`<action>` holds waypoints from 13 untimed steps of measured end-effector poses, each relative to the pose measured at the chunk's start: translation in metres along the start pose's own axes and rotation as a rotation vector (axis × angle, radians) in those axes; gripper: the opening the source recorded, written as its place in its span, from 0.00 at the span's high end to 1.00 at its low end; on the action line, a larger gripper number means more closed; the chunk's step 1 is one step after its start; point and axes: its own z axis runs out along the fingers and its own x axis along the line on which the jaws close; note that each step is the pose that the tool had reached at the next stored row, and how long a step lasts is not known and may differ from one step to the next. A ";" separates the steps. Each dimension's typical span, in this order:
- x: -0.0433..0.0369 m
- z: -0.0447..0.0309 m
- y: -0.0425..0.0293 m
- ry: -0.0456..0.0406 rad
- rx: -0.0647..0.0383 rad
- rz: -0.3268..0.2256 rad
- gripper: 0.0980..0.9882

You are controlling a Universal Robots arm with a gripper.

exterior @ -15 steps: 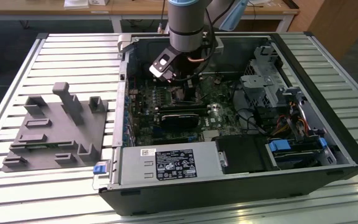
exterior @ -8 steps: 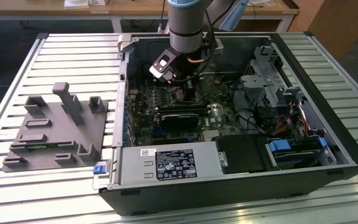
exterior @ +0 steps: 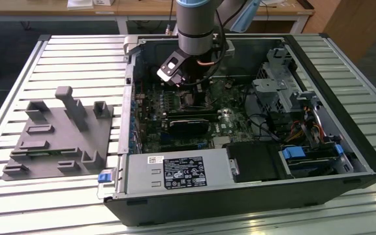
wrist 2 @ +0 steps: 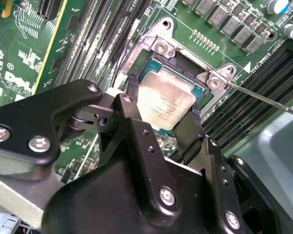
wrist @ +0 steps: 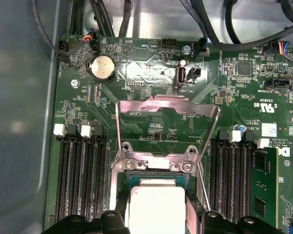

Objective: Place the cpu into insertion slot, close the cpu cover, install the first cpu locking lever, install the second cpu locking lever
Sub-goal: 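Place the cpu into insertion slot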

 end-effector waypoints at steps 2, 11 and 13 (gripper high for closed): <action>-0.0001 -0.0001 0.0000 -0.0003 0.000 0.001 0.50; -0.0002 0.0020 0.0001 -0.0022 0.001 0.014 0.50; -0.0001 0.0023 0.0002 -0.0017 0.001 0.014 0.50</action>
